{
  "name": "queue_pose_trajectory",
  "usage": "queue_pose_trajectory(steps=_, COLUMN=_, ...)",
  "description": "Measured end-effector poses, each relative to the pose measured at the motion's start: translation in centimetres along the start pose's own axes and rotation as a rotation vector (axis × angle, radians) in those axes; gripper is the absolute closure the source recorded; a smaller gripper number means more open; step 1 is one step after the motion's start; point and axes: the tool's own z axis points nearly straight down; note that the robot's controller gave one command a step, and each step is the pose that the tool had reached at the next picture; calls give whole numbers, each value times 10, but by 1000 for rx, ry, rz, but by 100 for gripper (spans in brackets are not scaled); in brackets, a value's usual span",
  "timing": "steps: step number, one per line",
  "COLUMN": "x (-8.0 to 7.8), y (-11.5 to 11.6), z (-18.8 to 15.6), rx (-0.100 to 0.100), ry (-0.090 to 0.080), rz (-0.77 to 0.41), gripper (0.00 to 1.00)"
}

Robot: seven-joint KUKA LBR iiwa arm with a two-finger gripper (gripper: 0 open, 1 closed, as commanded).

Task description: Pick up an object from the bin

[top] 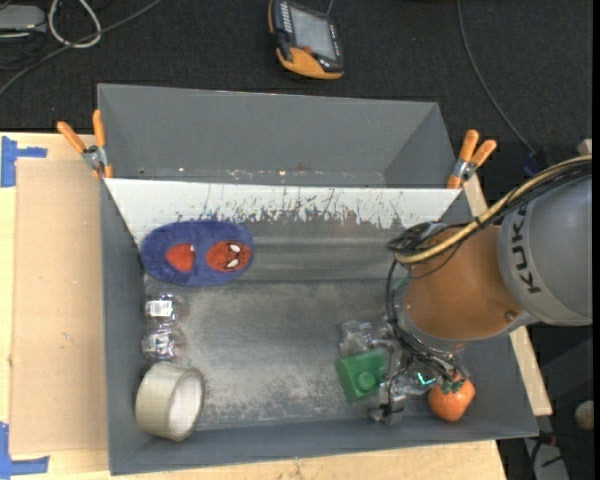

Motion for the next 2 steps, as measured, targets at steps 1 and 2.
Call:
queue_pose_trajectory(steps=1, x=-1, y=0, z=-2, rx=1, ry=-2, rz=-1, gripper=100)
queue_pose_trajectory(steps=2, x=-1, y=0, z=-2, rx=1, ry=-2, rz=-3, gripper=100)
